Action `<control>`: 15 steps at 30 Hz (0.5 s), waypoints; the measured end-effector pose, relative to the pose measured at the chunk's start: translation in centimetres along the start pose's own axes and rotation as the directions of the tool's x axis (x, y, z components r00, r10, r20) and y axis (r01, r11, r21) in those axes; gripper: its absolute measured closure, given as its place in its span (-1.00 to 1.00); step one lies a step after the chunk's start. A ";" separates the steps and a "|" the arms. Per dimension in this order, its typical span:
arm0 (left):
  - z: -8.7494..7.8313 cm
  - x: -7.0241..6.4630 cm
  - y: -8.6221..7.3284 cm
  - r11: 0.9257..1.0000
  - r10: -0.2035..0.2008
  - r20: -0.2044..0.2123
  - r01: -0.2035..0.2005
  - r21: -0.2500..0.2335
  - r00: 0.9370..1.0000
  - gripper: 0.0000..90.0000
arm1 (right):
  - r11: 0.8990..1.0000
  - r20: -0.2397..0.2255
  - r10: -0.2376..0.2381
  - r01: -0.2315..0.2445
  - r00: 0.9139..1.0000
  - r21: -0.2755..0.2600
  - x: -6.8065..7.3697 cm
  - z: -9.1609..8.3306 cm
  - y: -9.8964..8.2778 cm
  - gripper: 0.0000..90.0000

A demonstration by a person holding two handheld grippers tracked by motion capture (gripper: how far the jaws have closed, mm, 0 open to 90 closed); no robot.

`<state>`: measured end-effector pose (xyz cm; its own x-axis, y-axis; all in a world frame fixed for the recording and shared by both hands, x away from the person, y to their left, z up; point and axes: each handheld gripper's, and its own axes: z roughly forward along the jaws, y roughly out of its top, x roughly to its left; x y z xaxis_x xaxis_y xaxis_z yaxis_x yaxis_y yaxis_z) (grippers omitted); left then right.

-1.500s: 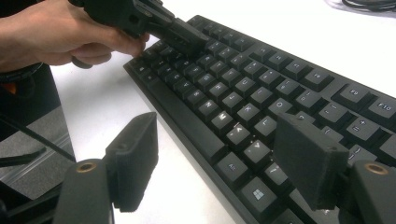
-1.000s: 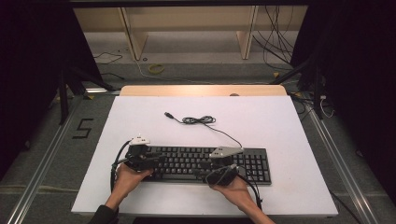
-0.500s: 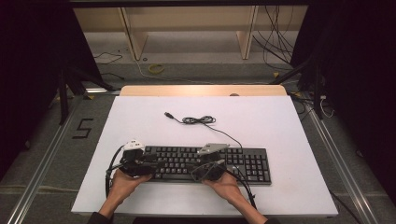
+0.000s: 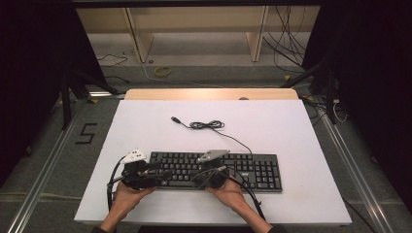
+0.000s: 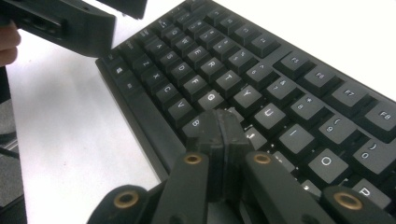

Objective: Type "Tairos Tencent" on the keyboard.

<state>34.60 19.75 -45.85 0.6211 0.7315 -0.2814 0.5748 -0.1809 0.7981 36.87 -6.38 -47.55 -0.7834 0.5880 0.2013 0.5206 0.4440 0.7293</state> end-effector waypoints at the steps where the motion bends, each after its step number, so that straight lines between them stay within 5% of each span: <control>1: 0.0 0.0 0.0 1.000 0.000 0.000 0.000 0.000 1.000 -0.20 | 1.000 0.001 0.001 -0.001 1.000 0.003 0.0 0.1 0.0 1.00; 15: -0.4 -0.6 -0.6 1.000 0.003 0.015 -0.002 -0.023 1.000 -0.27 | 1.000 0.007 -0.003 0.003 1.000 0.019 0.1 0.6 -0.1 1.00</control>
<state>33.68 19.65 -45.98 0.6304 0.7212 -0.2872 0.5612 -0.1678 0.8105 36.95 -6.03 -48.00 -0.7827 0.5915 0.1939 0.5243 0.4585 0.7176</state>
